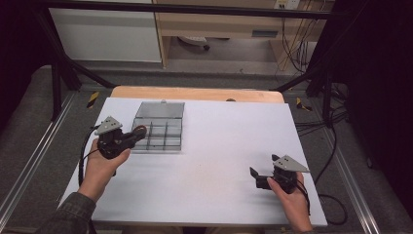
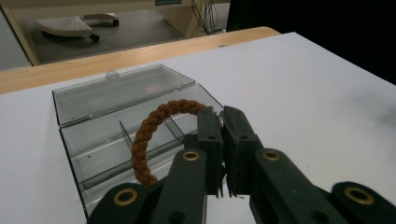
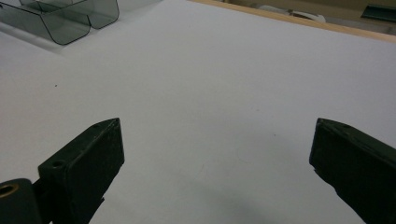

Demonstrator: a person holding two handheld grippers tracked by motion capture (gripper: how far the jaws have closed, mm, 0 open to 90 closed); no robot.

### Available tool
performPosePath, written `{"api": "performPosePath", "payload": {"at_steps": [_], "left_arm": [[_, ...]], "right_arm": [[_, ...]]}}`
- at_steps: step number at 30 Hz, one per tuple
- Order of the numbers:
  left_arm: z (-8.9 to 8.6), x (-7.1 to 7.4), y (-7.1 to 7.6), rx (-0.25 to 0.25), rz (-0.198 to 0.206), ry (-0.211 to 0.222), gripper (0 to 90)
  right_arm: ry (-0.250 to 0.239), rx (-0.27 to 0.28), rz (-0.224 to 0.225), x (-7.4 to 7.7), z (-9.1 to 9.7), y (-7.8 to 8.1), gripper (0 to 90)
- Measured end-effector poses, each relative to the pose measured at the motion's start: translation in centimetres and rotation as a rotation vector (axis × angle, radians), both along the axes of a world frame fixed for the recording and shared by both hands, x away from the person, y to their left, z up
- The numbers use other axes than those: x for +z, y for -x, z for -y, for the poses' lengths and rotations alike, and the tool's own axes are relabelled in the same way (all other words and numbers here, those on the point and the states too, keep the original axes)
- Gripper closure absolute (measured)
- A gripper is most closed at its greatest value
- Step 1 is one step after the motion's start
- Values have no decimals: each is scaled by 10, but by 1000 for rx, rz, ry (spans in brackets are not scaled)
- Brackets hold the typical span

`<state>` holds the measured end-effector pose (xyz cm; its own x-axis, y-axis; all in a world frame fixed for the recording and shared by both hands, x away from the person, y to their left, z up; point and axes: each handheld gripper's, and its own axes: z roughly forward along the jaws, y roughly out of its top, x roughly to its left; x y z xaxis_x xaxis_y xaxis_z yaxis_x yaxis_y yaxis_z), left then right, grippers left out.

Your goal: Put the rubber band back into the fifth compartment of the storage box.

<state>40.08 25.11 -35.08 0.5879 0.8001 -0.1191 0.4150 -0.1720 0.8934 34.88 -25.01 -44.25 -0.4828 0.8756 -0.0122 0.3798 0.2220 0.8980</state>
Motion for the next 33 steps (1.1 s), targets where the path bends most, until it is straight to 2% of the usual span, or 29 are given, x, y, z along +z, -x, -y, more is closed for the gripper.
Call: {"api": "performPosePath", "payload": {"at_steps": [5, 11, 21, 27, 33], "left_arm": [[2, 0, -4, -1, -7, -7, 858], [4, 4, -8, -1, -4, -4, 858], [10, 12, -18, -2, 2, -26, 858], [12, 15, -22, 0, -5, -7, 857], [14, 20, -25, -2, 1, -7, 857]], "right_arm": [[-3, -2, -2, 0, 0, 0, 35], [-1, 2, -4, -1, 0, -1, 35], [0, 2, -6, -1, 0, -1, 35], [4, -1, -7, -1, 1, -1, 35], [3, -3, -7, -2, 1, -1, 35]]}}
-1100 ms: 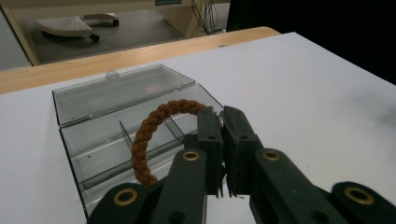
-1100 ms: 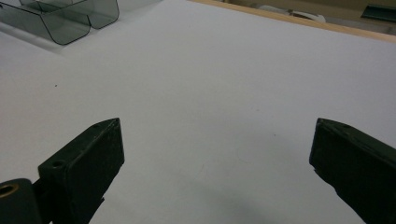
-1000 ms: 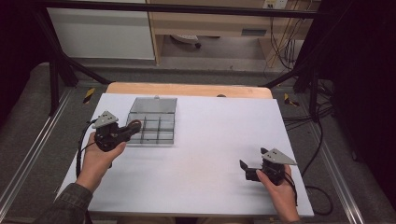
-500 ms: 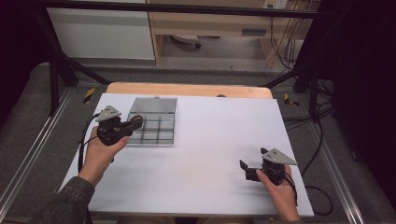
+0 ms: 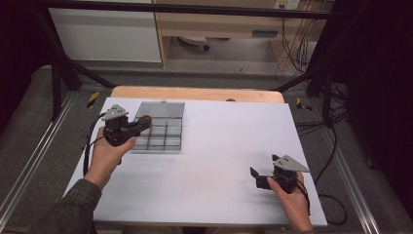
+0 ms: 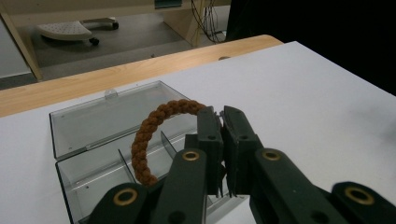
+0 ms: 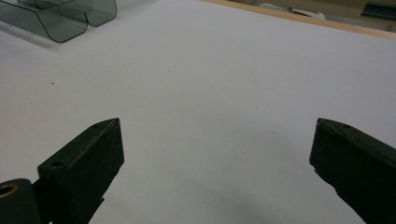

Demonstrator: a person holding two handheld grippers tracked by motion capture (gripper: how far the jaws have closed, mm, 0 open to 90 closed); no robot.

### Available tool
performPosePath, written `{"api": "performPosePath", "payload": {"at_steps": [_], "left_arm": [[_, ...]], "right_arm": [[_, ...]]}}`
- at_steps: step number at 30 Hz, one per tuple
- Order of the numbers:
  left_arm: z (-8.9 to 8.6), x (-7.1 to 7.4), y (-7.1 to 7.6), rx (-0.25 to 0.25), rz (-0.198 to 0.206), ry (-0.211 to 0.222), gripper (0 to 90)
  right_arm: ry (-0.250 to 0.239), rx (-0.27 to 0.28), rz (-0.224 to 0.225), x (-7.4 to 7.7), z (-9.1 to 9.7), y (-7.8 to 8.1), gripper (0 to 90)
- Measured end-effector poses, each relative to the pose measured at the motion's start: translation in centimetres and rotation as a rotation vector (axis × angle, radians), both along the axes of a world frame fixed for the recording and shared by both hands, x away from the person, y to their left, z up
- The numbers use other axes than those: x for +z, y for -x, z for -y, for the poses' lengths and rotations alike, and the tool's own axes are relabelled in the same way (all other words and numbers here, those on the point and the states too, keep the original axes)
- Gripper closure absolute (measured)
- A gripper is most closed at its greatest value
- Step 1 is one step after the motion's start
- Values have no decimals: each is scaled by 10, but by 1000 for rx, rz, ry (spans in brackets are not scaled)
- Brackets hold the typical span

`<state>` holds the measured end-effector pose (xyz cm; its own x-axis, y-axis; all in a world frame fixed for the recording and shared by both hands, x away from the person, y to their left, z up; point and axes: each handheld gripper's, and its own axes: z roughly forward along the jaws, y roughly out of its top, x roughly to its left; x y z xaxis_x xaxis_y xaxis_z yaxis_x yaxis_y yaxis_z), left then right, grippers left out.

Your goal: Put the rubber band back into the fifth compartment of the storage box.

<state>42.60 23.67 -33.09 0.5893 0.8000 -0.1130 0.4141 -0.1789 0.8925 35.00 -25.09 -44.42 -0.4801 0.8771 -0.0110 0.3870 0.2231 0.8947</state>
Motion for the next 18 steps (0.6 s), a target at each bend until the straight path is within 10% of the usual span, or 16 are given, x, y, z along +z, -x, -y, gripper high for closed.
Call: {"api": "performPosePath", "payload": {"at_steps": [18], "left_arm": [[13, 6, -16, -2, -17, 14, 857]], "right_arm": [[-5, 0, -1, 0, 1, 0, 35]]}}
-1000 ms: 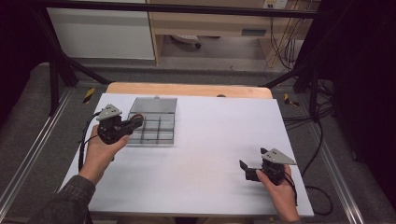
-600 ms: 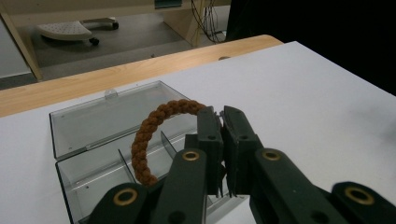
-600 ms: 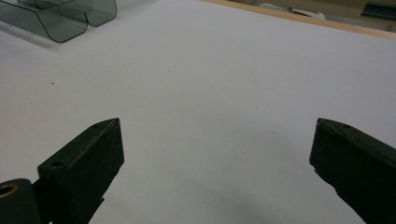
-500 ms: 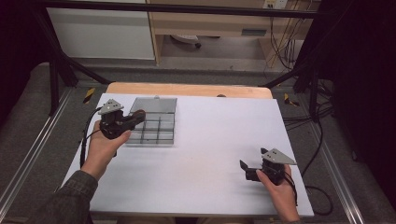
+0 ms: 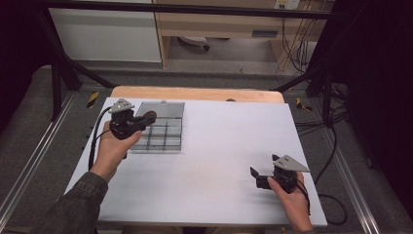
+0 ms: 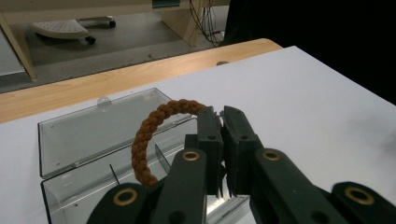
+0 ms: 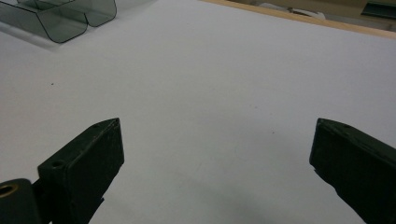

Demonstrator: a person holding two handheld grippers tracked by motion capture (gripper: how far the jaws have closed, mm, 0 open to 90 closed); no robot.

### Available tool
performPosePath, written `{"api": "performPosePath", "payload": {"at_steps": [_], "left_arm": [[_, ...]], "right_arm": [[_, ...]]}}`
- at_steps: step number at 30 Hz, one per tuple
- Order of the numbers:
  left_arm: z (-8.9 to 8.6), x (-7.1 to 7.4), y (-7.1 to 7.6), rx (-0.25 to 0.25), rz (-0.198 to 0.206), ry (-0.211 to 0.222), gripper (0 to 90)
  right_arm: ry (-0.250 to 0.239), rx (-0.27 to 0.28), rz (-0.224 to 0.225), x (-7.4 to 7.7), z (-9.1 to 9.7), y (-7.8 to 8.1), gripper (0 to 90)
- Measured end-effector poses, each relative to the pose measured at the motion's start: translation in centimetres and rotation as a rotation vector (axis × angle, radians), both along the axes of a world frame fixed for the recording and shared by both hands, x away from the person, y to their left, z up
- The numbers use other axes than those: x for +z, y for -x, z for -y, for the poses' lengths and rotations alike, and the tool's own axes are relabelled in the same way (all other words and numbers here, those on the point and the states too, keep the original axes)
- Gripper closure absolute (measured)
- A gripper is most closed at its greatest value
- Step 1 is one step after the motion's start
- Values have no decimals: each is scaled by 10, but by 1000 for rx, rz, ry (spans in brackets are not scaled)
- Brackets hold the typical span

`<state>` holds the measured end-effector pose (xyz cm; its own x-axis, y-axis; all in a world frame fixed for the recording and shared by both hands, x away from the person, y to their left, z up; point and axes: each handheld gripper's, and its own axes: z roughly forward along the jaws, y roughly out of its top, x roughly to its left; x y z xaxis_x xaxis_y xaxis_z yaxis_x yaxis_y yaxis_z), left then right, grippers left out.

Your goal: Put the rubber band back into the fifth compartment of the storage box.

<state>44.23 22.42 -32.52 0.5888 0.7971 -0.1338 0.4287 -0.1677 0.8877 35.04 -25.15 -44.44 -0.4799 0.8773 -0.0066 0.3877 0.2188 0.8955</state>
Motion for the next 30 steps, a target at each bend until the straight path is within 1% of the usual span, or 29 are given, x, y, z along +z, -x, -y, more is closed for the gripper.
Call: {"api": "performPosePath", "payload": {"at_steps": [2, 3, 7, 11, 16, 22, 26, 30], "left_arm": [[0, 0, -3, 5, -4, 7, 857], [0, -2, -5, 8, -13, 14, 857], [0, -4, -8, 13, -17, 5, 857], [0, -5, -10, 19, -19, 6, 857], [-1, -9, -14, 28, -32, 4, 857], [1, -14, -18, 29, -43, -18, 857], [3, -16, -19, 26, -40, -32, 856], [3, -18, -22, 34, -54, -42, 856]], "right_arm": [[-2, -1, -1, 0, 0, 0, 35], [-2, -1, -1, 0, 0, 0, 35], [-1, -1, -1, 0, 0, 0, 35], [-1, -1, 2, 0, 1, 0, 35], [-1, 0, 1, 0, 0, 0, 35], [-3, -1, 1, 1, 1, 0, 35], [-3, -1, 2, 1, 1, 0, 34], [-6, -5, 6, 1, 2, 0, 32]]}}
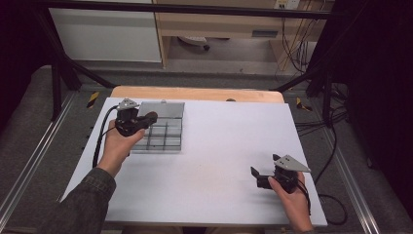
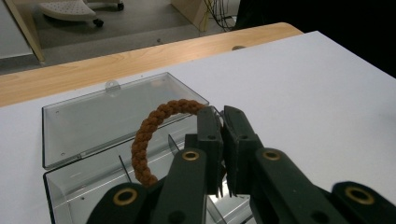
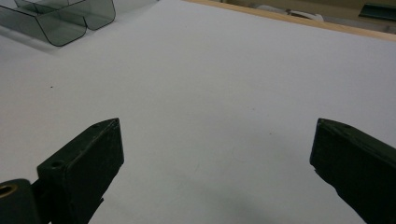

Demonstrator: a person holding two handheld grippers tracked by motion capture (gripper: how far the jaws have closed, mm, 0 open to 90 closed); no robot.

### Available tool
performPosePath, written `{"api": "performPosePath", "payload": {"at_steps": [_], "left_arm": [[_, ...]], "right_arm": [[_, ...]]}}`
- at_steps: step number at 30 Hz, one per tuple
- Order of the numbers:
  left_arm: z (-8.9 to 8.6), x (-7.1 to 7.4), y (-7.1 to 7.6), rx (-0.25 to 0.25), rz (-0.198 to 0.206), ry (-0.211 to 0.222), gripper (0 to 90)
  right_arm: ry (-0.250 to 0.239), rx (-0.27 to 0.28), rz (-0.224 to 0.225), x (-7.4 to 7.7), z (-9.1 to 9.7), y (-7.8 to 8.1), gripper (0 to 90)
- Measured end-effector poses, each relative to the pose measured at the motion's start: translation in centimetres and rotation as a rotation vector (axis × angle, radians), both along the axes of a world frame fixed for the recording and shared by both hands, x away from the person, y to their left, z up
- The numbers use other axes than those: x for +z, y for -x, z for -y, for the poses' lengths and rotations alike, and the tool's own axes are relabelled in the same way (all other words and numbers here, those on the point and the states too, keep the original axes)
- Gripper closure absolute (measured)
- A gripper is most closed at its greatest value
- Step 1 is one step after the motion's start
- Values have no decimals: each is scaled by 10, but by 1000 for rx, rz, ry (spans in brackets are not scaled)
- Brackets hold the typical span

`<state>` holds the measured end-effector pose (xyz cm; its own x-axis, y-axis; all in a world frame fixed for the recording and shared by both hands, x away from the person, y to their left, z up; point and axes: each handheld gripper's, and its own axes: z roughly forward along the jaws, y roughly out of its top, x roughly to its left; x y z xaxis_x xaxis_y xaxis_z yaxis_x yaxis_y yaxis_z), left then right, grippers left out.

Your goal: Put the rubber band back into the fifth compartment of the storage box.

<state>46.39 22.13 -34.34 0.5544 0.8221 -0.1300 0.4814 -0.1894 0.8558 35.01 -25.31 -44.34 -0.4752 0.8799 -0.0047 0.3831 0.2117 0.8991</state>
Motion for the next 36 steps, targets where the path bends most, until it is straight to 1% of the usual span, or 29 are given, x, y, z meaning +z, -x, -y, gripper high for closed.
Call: {"api": "performPosePath", "payload": {"at_steps": [5, 14, 21, 26, 36], "left_arm": [[2, -4, -2, -5, -8, 0, 856], [8, -9, -1, -22, -18, -22, 856], [8, -13, -2, -19, -27, -25, 855], [7, -16, -3, -20, -35, -39, 855], [9, -25, -3, -22, -54, -45, 855]], "right_arm": [[1, 1, -2, 0, 0, 0, 32], [1, 2, -3, 0, 0, 0, 32], [2, 3, -4, 0, 0, 0, 32], [0, 3, -3, 0, 0, 0, 32], [-1, 3, -2, 0, 0, 0, 32]]}}
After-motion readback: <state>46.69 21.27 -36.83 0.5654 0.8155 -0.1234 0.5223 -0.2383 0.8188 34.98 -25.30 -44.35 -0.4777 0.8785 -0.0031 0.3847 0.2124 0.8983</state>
